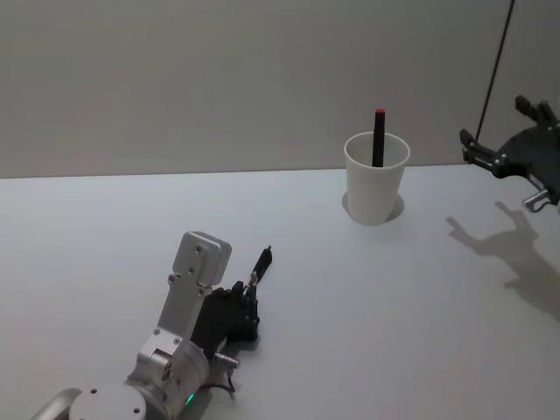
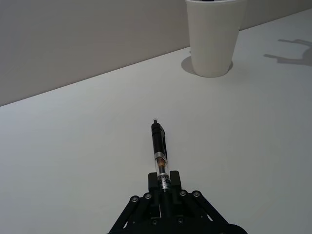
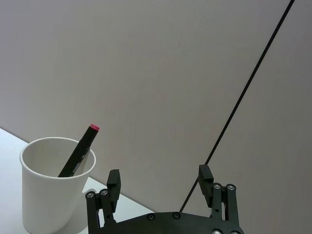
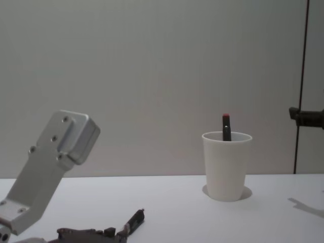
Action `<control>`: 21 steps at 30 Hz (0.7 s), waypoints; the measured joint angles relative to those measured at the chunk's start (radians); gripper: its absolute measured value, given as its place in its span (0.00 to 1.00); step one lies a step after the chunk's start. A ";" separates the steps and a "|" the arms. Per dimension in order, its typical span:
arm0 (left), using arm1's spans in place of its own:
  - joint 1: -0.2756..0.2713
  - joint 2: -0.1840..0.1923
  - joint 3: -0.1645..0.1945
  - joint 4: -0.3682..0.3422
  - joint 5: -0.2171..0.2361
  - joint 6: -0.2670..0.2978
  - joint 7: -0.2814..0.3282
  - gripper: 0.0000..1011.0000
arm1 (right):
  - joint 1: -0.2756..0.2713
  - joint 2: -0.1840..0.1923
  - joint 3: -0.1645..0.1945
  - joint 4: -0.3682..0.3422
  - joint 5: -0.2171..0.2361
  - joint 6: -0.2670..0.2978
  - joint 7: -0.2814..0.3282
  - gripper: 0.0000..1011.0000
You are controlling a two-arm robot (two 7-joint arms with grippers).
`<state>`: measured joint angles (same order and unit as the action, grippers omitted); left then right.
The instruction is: Place the pen into the pen holder.
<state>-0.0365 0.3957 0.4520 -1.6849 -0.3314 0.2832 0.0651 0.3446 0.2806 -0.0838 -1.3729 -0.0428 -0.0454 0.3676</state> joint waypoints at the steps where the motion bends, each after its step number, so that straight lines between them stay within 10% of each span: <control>1: 0.000 0.000 0.000 0.000 0.000 0.000 0.000 0.14 | 0.000 0.000 0.000 0.000 0.000 0.000 0.000 0.99; 21: 0.000 0.000 0.000 0.000 0.000 0.000 0.000 0.14 | 0.000 0.000 0.000 0.000 0.000 0.000 0.000 0.99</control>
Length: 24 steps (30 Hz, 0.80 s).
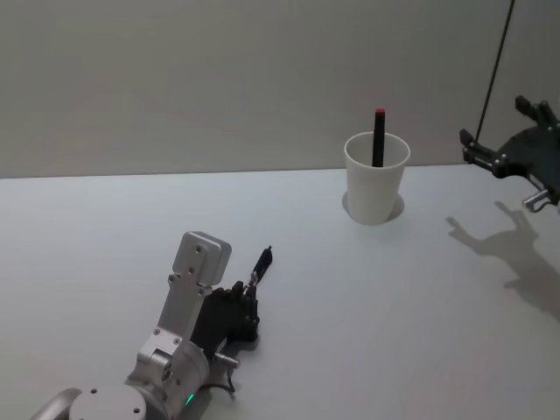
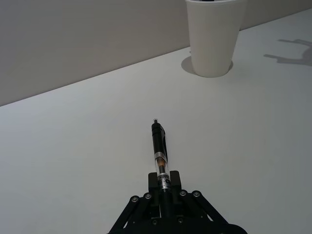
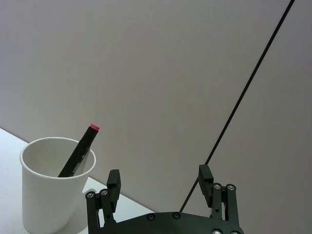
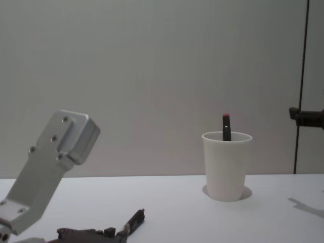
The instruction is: Place the pen into the pen holder.
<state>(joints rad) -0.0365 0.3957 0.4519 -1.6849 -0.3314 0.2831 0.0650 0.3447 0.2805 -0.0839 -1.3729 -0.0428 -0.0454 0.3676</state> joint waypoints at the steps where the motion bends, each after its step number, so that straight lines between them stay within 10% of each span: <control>1: 0.000 0.000 0.000 0.000 0.000 0.000 0.000 0.14 | 0.000 0.000 0.000 0.000 0.000 0.000 0.000 0.99; 24: 0.010 0.007 -0.009 -0.017 0.014 -0.019 0.017 0.14 | 0.000 0.000 0.000 0.000 0.000 0.000 0.000 0.99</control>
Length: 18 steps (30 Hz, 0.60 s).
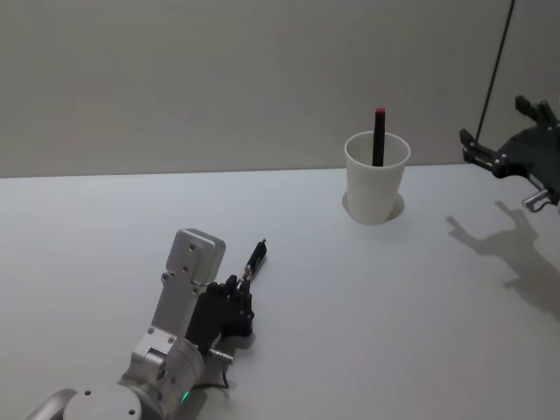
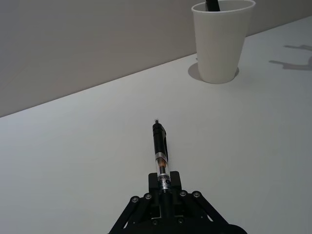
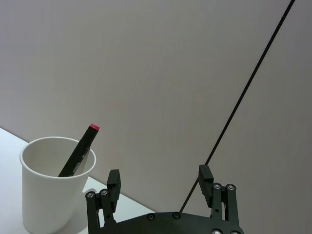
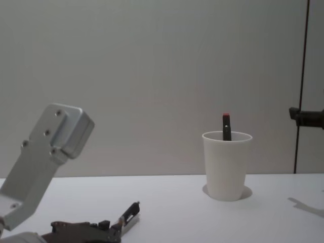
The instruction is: Place the pen into the pen holder.
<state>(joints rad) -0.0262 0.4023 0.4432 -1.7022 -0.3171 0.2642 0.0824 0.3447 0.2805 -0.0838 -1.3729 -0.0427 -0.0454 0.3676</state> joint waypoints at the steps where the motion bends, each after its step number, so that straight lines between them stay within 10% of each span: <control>1: 0.001 0.000 -0.001 -0.002 0.000 -0.003 0.003 0.14 | 0.000 0.000 0.000 0.000 0.000 0.000 0.000 0.99; 18: -0.003 -0.032 -0.003 -0.005 -0.017 -0.050 0.008 0.14 | 0.000 0.000 0.000 0.000 0.000 0.000 0.000 0.99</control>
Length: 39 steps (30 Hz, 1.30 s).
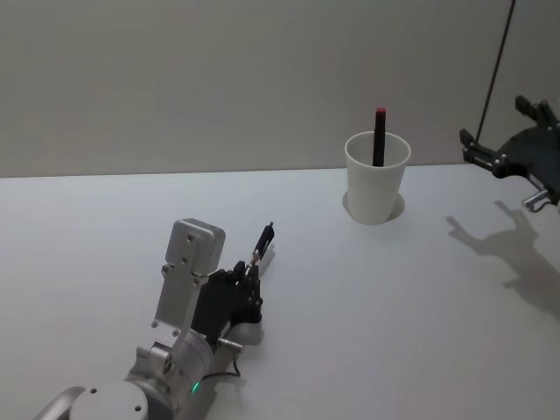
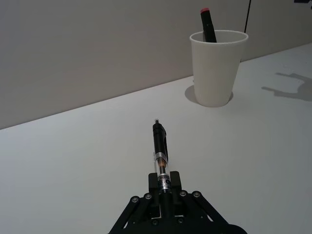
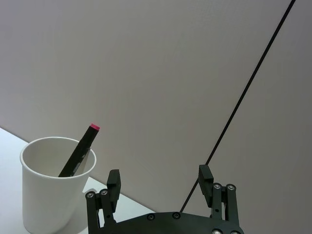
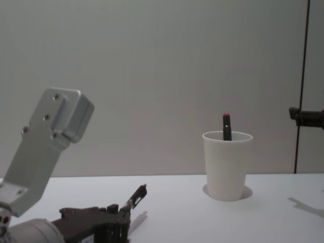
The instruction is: Place the pen into the pen holder.
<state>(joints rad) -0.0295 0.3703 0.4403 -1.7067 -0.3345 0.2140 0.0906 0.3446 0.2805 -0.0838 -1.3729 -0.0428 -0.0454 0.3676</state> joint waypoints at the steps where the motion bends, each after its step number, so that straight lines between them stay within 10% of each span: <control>1: -0.001 -0.004 0.000 0.002 0.000 -0.011 0.001 0.14 | 0.000 0.000 0.000 0.000 0.000 0.000 0.000 0.99; 21: -0.032 -0.058 0.007 0.031 0.087 -0.200 -0.009 0.14 | 0.003 0.001 0.002 -0.003 0.032 0.006 0.021 0.99; 39: -0.085 -0.104 0.000 0.028 0.191 -0.375 -0.042 0.14 | 0.001 0.007 0.020 -0.064 0.273 0.118 0.163 0.99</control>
<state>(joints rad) -0.1142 0.2662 0.4405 -1.6785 -0.1436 -0.1605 0.0483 0.3453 0.2879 -0.0635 -1.4369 0.2302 0.0729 0.5303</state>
